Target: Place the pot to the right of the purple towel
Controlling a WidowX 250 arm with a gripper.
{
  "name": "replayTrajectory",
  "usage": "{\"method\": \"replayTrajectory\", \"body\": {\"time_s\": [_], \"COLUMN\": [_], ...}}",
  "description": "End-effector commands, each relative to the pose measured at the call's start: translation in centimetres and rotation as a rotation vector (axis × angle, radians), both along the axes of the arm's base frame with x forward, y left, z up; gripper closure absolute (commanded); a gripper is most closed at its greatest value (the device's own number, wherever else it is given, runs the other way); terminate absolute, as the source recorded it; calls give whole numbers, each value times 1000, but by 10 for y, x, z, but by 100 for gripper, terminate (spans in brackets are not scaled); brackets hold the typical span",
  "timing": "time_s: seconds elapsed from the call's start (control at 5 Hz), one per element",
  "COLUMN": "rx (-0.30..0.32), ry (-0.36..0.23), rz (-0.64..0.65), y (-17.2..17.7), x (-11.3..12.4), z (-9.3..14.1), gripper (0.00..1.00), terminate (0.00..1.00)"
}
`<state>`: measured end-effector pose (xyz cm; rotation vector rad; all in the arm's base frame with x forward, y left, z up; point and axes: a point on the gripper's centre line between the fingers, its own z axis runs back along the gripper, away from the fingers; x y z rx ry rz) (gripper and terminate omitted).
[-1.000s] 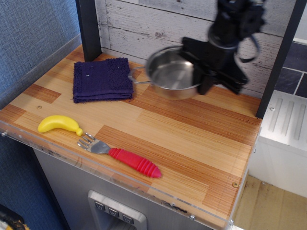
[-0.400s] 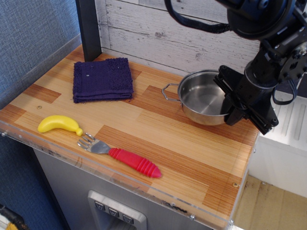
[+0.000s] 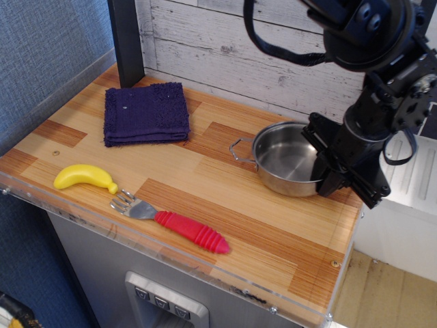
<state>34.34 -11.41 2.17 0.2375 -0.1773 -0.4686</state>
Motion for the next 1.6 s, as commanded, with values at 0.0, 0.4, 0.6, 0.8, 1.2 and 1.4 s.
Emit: {"method": "replayTrajectory", "body": {"time_s": [0.0,0.4,0.6,0.8,1.2,1.4], "rx": [6,7,-4,-79,-198,-184], "ry": [-33,-63,-68,-74,-136,-182], "rz": [42,73,75,77,109,248], "y": [-3,-1,0,4,18,34], "x": [3,3,2,0,-10,-17], "z": [21,26,29,49,104,114], "gripper": [0,0,0,0,0,0], "terminate": [0,0,0,0,0,0]}}
